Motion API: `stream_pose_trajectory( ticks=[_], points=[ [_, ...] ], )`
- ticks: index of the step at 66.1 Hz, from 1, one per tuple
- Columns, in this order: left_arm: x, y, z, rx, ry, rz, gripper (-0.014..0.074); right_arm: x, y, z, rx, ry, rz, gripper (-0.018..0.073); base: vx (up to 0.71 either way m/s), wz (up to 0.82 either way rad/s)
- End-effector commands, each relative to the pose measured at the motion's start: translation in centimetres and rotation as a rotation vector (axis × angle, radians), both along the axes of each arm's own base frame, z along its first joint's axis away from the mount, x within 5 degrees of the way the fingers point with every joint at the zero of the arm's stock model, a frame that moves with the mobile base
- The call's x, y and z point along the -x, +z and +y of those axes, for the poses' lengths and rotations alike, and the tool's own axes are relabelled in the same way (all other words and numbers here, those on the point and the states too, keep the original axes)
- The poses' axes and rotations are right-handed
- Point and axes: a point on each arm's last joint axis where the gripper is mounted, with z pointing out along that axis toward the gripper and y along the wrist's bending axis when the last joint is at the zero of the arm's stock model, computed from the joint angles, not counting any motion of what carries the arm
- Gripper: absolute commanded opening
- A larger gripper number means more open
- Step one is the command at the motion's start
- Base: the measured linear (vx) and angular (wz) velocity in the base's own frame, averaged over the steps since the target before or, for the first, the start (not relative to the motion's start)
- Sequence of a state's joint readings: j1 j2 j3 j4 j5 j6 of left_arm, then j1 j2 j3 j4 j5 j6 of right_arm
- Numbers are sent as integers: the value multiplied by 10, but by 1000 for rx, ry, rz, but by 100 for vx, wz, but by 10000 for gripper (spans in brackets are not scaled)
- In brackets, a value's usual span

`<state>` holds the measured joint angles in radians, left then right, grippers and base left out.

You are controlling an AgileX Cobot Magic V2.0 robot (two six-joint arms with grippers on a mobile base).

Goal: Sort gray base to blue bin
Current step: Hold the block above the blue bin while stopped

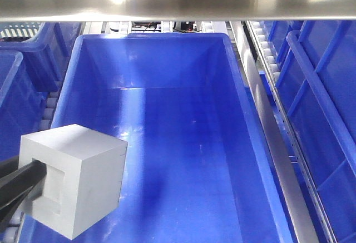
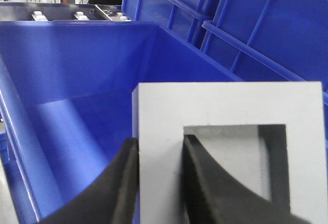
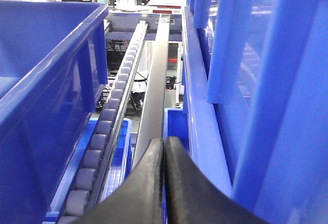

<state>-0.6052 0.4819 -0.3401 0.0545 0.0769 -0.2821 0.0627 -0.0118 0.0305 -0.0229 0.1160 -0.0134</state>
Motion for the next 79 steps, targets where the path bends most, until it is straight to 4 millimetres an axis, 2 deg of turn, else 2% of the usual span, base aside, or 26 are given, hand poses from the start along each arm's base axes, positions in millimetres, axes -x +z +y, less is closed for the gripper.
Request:
stream_pose_trajectory(
  ticks=[1,79],
  points=[
    [0,20,-1,88,-11,-104,-6,0,3,0,11,2,-76,-9,4,-1],
    [0,20,-1,91,-11,-107,-6,0,3,0,11,2,-76,-9,0,0]
  ],
)
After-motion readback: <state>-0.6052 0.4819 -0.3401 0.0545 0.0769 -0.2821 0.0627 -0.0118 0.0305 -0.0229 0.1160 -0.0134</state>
